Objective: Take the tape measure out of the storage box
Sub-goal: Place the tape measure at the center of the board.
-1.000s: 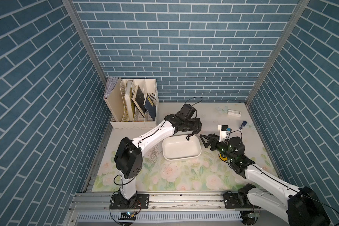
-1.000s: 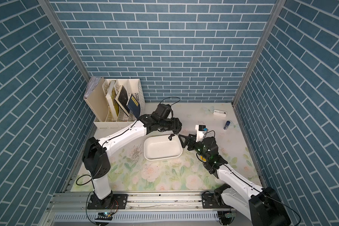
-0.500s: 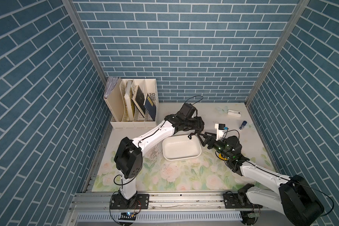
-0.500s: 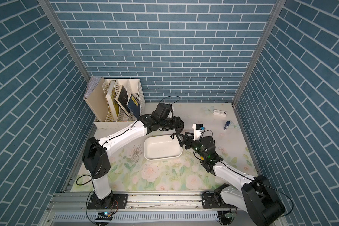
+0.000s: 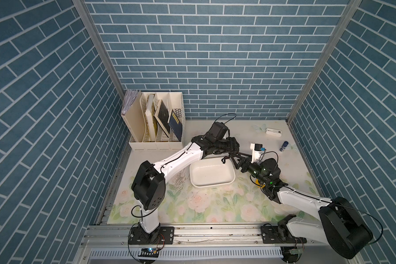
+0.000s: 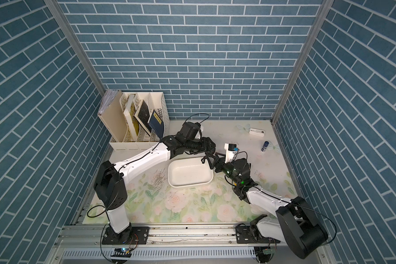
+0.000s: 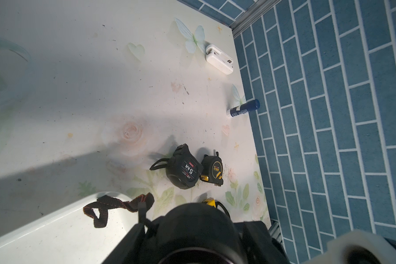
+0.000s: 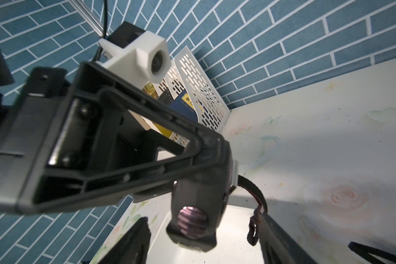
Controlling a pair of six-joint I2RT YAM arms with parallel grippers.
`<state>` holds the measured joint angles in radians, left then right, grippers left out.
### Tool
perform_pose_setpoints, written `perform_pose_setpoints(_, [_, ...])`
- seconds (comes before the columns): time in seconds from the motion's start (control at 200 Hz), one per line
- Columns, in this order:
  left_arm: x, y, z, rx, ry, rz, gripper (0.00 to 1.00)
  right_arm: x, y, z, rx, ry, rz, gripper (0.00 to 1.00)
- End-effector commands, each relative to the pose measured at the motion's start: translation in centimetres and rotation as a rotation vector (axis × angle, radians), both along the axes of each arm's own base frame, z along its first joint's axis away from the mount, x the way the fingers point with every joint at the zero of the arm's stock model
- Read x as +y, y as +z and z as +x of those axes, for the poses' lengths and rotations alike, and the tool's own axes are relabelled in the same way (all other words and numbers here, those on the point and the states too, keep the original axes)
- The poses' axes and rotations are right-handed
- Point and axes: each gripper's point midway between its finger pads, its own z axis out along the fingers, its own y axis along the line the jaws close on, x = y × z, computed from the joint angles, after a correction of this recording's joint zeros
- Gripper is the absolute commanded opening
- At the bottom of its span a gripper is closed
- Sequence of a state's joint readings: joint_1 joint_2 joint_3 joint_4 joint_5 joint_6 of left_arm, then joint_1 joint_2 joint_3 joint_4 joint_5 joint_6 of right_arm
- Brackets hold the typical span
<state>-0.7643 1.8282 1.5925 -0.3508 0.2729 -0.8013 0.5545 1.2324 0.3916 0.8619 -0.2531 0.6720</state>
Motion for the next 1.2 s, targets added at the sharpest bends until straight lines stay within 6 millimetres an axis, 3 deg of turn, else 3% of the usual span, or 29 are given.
perform_pose_setpoints(0.0, [-0.2,2.7,-0.3,-0.046,-0.008,-0.067,0.00,0.3,2.3,0.8,-0.085,-0.013,0.020,0.74])
perform_pose_setpoints(0.505, [-0.3,2.4,-0.6,-0.032,-0.019,-0.074,0.00,0.4,3.3,1.9,-0.124,-0.043,0.028,0.66])
perform_pose_setpoints(0.95, [-0.4,2.4,-1.0,-0.033,-0.036,-0.090,0.00,1.3,3.0,3.3,-0.132,-0.045,0.023,0.54])
perform_pose_setpoints(1.09, [-0.4,2.6,-1.0,-0.039,-0.040,-0.093,0.00,1.5,2.7,3.8,-0.120,-0.045,0.019,0.44])
perform_pose_setpoints(1.195, [-0.2,2.9,-1.0,-0.049,-0.038,-0.096,0.00,1.5,2.5,3.8,-0.113,-0.049,0.016,0.28])
